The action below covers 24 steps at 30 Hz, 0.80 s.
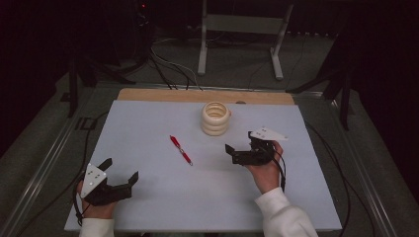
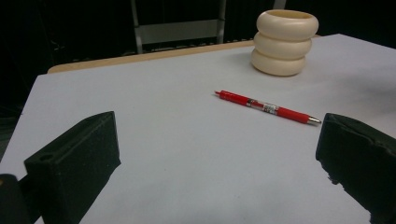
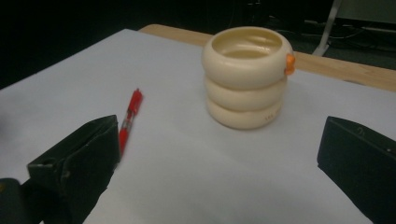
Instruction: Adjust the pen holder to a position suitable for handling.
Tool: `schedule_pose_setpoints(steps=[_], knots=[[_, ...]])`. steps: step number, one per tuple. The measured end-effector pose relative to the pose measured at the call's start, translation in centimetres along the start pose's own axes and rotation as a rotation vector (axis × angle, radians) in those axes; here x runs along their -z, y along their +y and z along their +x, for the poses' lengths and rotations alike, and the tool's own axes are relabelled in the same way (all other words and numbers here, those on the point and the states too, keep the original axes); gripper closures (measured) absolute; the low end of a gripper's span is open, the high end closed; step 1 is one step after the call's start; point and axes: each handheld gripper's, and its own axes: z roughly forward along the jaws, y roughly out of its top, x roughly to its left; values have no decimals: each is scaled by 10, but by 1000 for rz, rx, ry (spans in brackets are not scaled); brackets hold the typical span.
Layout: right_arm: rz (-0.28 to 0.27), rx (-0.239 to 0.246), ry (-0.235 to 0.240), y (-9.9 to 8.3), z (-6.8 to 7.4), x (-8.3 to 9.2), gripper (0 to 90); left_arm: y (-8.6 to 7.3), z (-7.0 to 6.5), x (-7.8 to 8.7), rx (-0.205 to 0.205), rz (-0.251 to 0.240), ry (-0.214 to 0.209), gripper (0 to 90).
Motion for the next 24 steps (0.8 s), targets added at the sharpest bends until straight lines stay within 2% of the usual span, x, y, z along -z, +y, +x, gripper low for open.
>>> schedule_pose_setpoints(steps=[8, 16, 24], knots=[[18, 17, -5, 18, 3, -18, 0, 0, 0, 0, 0, 1, -4, 3], [17, -29, -28, 36, -11, -42, 0, 0, 0, 0, 3, -3, -7, 3], [39, -48, -56, 46, -18, -65, 0, 0, 1, 1, 9, -8, -8, 3]])
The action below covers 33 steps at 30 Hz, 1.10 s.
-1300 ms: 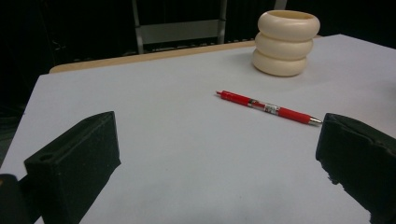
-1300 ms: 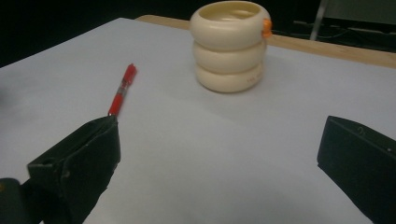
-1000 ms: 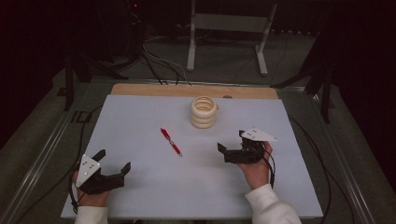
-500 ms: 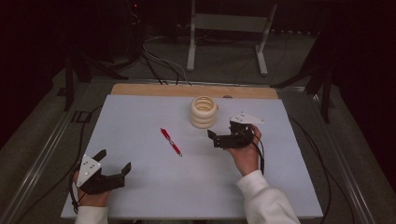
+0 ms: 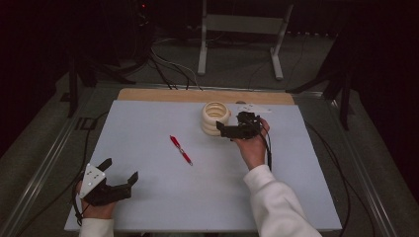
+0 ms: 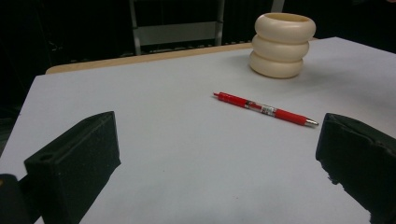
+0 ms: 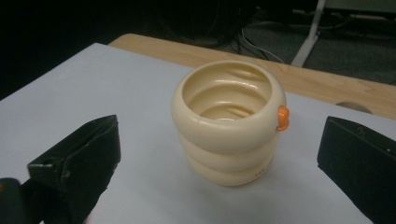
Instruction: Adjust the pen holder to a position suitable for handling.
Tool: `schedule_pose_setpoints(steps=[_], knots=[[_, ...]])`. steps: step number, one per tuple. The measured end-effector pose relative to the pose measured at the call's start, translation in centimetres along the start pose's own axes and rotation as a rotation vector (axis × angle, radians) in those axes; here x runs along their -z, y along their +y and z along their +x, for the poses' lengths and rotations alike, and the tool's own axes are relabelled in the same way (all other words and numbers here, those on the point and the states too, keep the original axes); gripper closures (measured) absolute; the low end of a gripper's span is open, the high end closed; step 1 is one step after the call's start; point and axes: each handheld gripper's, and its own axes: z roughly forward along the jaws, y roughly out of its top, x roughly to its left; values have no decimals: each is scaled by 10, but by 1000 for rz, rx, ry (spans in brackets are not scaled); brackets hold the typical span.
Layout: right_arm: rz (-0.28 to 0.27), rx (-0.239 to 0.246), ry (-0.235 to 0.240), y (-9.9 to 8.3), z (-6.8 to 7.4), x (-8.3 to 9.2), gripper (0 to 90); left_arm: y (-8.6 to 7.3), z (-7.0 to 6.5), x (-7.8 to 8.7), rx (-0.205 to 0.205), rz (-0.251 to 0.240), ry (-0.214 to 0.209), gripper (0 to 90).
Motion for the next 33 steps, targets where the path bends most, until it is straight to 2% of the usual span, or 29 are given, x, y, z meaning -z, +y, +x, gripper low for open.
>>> schedule_pose_setpoints(steps=[7, 9, 12, 15, 20, 22, 24, 29, 30, 32, 33], knots=[[13, 2, -14, 7, 0, -10, 0, 0, 0, 0, 0, -2, -3, 3], [30, 12, -13, 11, 1, -15, 0, 0, 0, 0, 3, -2, -4, 3], [23, 26, -25, 14, 2, -20, 0, 0, 0, 0, 1, -2, -5, 3], [43, 16, -39, 14, -2, -28, 0, 0, 0, 0, 0, -2, -6, 3], [46, -20, -49, 15, -12, -46, 0, -1, 1, 0, 8, -2, -7, 3], [68, -33, -56, 16, -14, -52, 0, -1, 2, 0, 10, -4, -8, 3], [83, -65, -65, 17, -16, -58, 0, -1, 2, 0, 12, -5, -9, 3], [94, -124, -118, 21, -17, -69, 96, -1, 3, 1, 20, -10, -8, 3], [95, -128, -141, 21, -17, -71, 128, -1, 3, 1, 21, -11, -8, 2], [115, -143, -159, 21, -18, -77, 196, -1, 3, 1, 21, -12, -8, 3], [138, -159, -199, 20, -18, -80, 219, -1, 3, 1, 20, -12, -9, 3]])
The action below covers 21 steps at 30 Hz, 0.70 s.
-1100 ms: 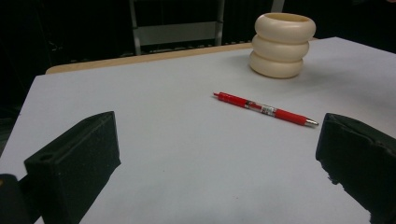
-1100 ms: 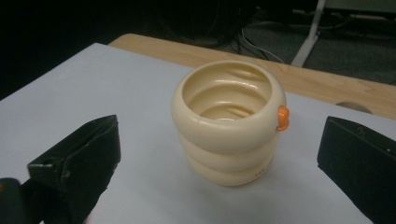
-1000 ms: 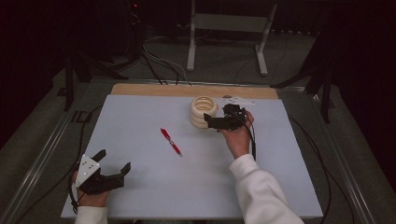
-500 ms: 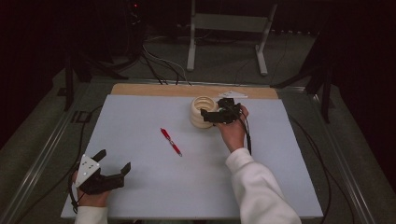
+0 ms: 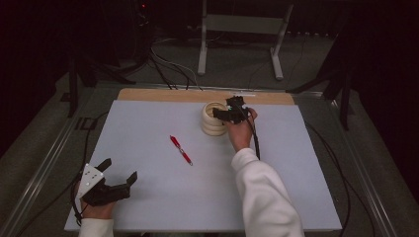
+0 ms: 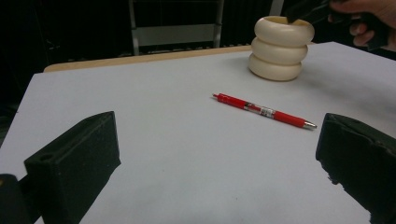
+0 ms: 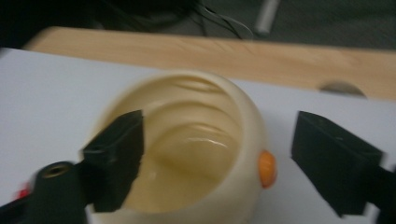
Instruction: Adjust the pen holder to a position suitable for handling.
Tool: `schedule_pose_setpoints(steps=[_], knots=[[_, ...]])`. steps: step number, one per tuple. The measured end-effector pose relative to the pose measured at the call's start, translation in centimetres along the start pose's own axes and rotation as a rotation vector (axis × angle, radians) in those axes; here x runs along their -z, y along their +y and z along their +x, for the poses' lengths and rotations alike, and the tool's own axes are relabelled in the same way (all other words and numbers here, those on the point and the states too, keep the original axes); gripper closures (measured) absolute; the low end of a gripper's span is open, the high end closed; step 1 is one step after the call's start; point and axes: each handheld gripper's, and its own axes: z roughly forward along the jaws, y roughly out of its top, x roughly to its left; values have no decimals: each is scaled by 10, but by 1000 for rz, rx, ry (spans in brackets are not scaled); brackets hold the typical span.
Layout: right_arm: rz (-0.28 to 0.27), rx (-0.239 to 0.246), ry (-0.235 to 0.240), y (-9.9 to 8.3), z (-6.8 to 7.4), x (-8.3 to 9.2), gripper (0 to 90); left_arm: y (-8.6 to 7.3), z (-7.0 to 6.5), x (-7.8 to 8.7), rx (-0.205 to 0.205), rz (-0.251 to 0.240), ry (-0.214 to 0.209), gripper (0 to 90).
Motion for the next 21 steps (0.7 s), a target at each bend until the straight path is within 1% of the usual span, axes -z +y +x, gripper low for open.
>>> schedule_pose_setpoints(steps=[1, 2, 3, 5, 8, 9, 12, 13, 15, 16, 17, 21], knots=[[16, -17, -19, 0, -1, -3, 235, 0, 0, 0, 0, 0, 0, 3], [16, -17, -19, 0, -1, -3, 235, 0, 0, 0, 0, 0, 0, 3], [35, -50, -17, 1, -4, -5, 303, 0, 0, 0, -1, 0, -1, 3], [61, -71, -14, 2, -4, -7, 347, 0, -1, 0, -4, 4, -3, 2], [73, -76, -9, 2, -5, -8, 360, 0, -1, -1, -5, 6, -4, 3], [77, -104, 2, 2, -6, -9, 466, 0, -1, 0, -6, 4, -5, 3], [94, -118, -6, 0, -6, -11, 529, 0, -1, 0, -3, 2, -5, 3], [101, -121, -17, 0, -7, -12, 557, 0, -1, 0, -3, 2, -5, 3], [105, -128, -19, -1, -7, -13, 557, 0, -1, 0, -3, 2, -5, 3], [105, -150, -18, -1, -8, -12, 631, 0, -1, 0, -3, 4, -4, 3], [103, -148, -19, 0, -9, -11, 673, 0, -1, 0, -2, 2, -4, 3], [115, -130, -25, 0, -8, -10, 688, 0, -1, -1, -7, 8, -5, 3]])
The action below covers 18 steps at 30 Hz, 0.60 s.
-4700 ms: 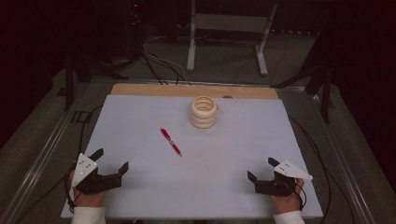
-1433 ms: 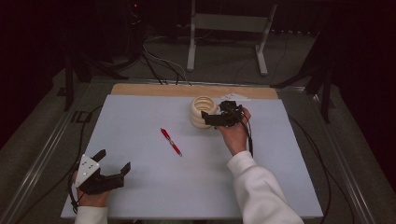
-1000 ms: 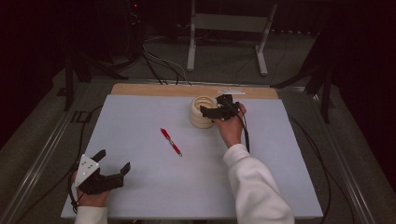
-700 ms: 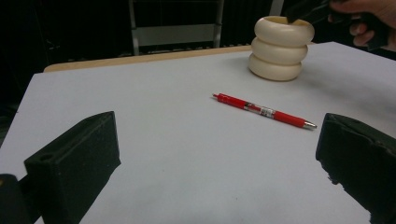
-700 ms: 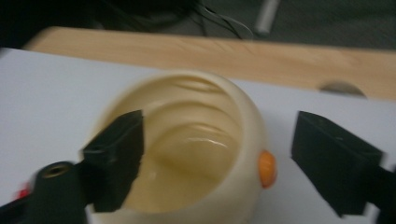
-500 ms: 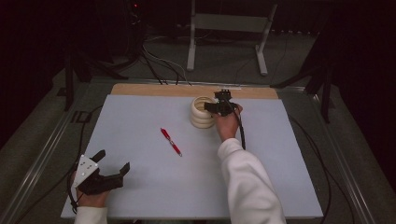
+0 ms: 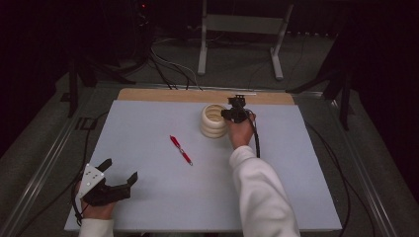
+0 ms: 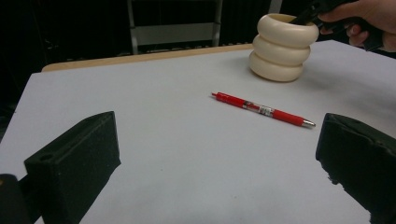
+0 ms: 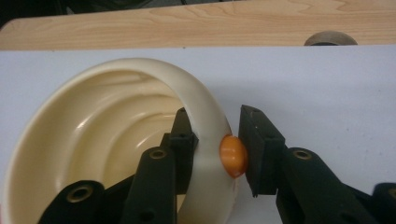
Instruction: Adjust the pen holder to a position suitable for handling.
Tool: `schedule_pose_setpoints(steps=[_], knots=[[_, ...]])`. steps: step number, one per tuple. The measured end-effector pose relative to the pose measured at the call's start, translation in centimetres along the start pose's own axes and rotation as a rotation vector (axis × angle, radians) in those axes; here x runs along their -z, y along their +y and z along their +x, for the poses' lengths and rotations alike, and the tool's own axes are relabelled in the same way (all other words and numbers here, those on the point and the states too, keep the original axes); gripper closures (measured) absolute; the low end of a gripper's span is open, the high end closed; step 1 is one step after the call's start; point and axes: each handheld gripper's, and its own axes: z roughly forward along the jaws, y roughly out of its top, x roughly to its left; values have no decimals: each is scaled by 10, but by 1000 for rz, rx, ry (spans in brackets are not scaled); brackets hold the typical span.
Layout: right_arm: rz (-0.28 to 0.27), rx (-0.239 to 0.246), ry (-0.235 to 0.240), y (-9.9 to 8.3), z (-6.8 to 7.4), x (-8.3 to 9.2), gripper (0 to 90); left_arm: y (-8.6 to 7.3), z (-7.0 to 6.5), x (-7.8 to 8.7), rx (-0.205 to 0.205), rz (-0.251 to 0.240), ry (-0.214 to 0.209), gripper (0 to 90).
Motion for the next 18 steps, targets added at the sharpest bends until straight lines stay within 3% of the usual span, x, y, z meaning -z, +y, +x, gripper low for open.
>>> schedule_pose_setpoints(steps=[7, 18], knots=[[5, 52, -4, -2, 1, 6, 692, 0, 0, 0, -1, 2, 2, 3], [13, 129, 37, -21, 7, 34, 695, 0, -1, -1, -7, 8, 3, 3]])
